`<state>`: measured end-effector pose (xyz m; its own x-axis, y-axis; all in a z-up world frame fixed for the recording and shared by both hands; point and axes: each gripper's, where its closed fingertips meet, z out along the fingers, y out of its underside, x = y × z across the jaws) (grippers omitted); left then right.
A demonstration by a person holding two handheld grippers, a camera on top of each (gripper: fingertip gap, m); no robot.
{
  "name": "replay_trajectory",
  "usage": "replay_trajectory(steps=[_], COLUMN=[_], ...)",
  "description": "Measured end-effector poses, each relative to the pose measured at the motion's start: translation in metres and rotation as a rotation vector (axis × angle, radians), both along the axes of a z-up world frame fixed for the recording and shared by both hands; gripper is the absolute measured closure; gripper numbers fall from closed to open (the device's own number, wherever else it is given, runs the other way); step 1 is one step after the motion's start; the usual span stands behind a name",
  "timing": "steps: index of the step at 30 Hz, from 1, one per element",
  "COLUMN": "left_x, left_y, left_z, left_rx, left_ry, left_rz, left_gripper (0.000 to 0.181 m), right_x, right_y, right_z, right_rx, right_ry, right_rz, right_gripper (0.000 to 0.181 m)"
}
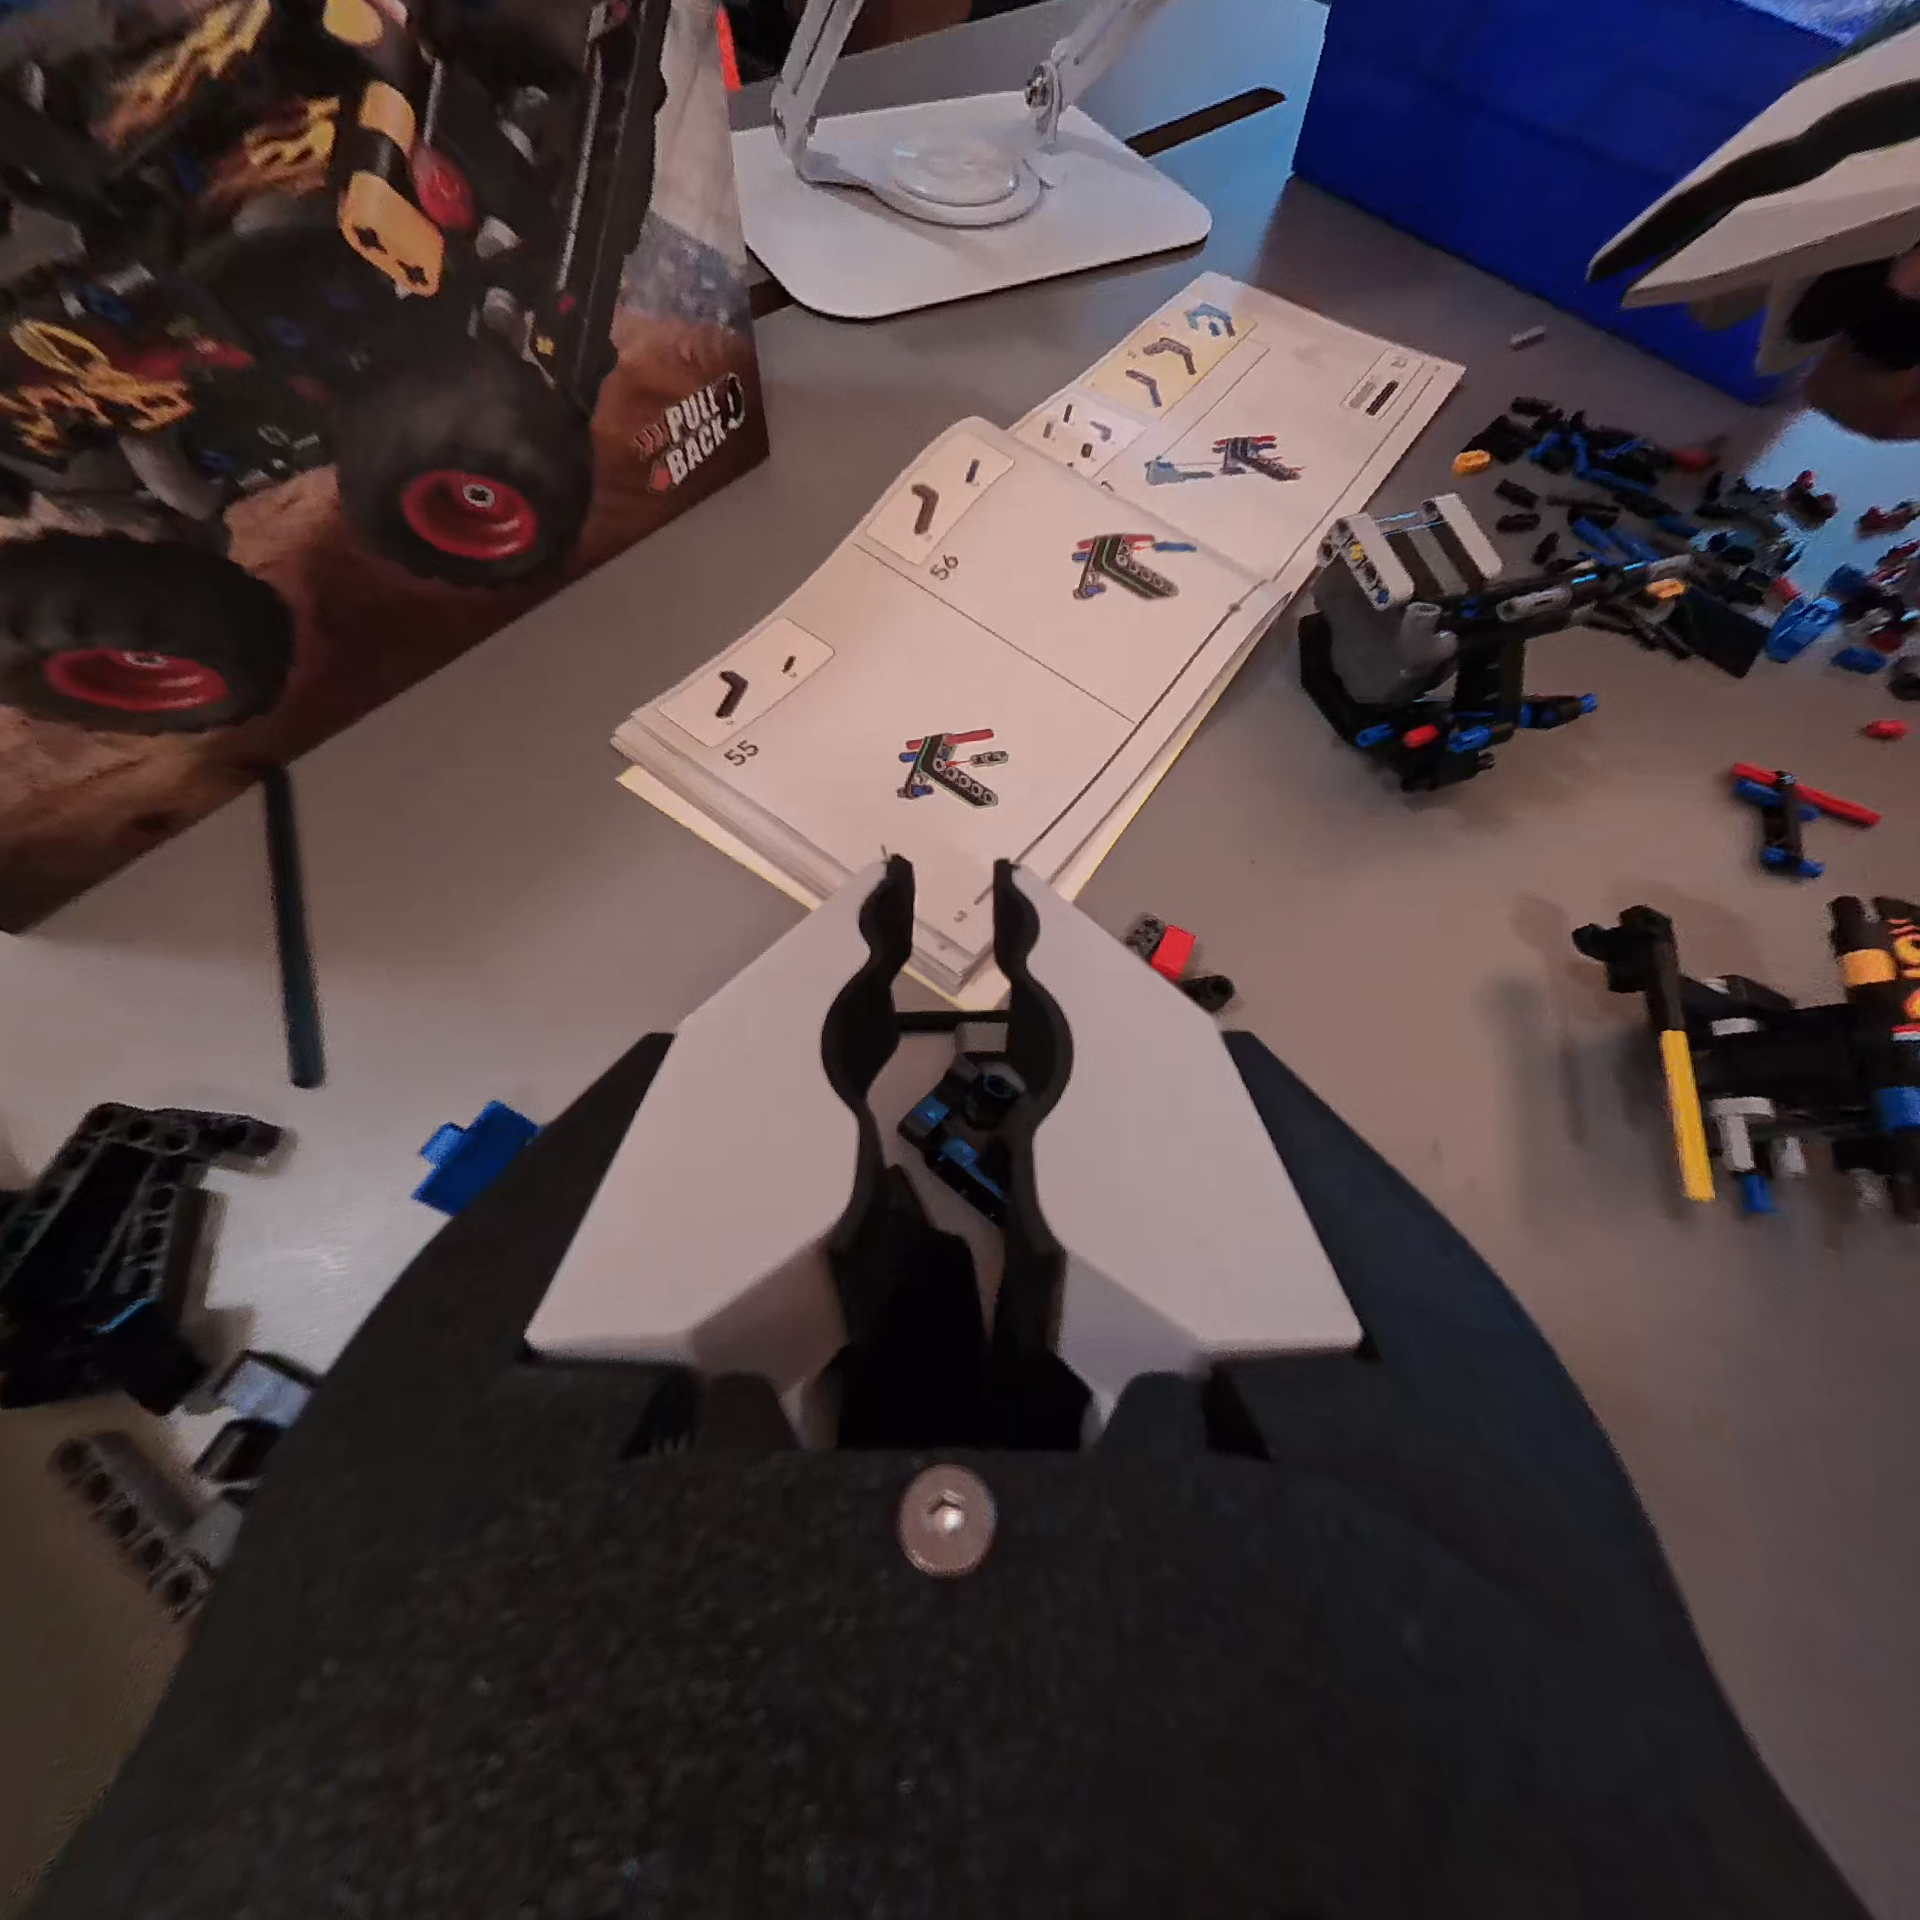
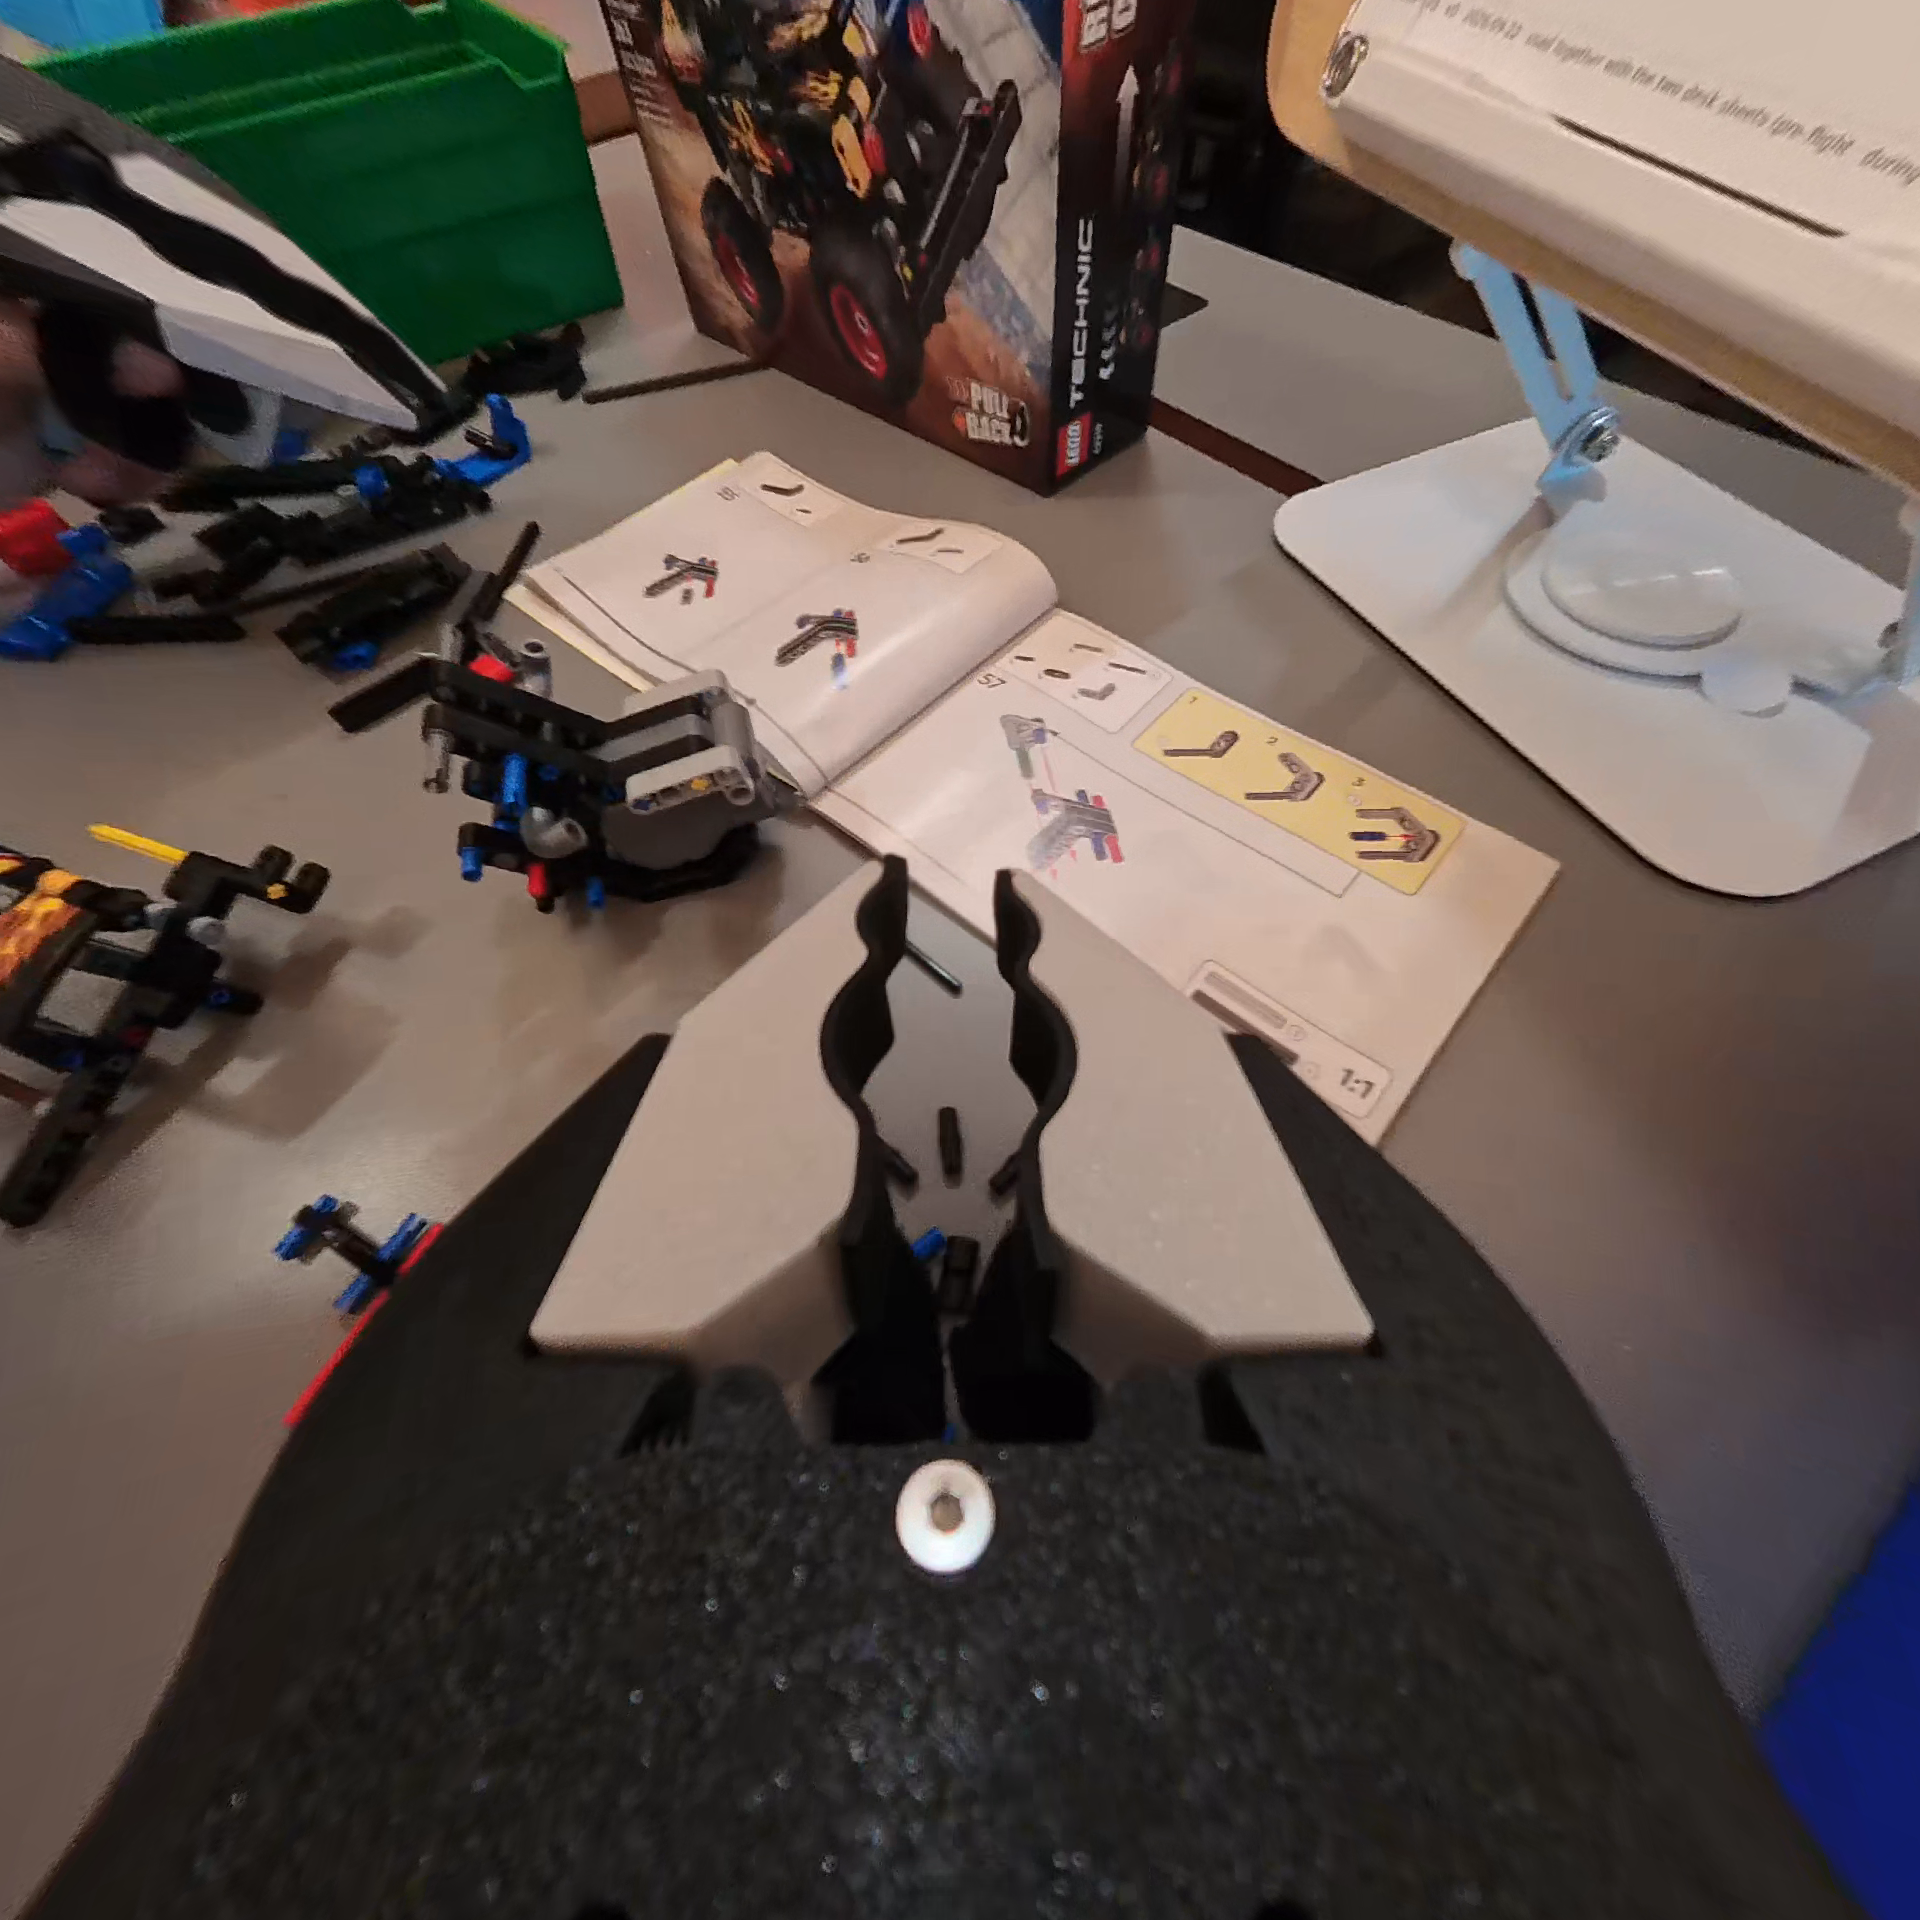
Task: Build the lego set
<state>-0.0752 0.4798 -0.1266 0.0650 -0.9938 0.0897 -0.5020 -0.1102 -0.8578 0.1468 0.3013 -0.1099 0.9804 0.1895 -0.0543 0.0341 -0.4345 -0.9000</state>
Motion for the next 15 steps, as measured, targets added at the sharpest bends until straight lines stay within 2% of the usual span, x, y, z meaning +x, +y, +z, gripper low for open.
replay_trajectory(steps=[2, 6, 11, 15], left_x=[0.000, -0.002, -0.001, -0.004], left_y=[-0.001, 0.001, -0.003, 0.001], left_z=[-0.001, 0.001, 0.003, 0.005], left_rx=[-0.008, 0.088, 0.164, 0.159], left_ry=[0.004, 0.023, 0.029, 0.035], left_rz=[-0.001, 0.001, -0.012, -0.004], left_gripper=[0.167, 0.167, 0.167, 0.167], right_x=[0.000, -0.003, -0.010, -0.011], right_y=[-0.001, -0.001, 0.000, 0.002], right_z=[0.002, 0.002, -0.009, -0.013], right_rx=[0.003, 0.010, -0.019, -0.029], right_ry=[0.002, -0.033, -0.083, -0.070], right_rz=[0.001, 0.006, 0.023, 0.024], right_gripper=[0.166, 0.167, 0.167, 0.168])
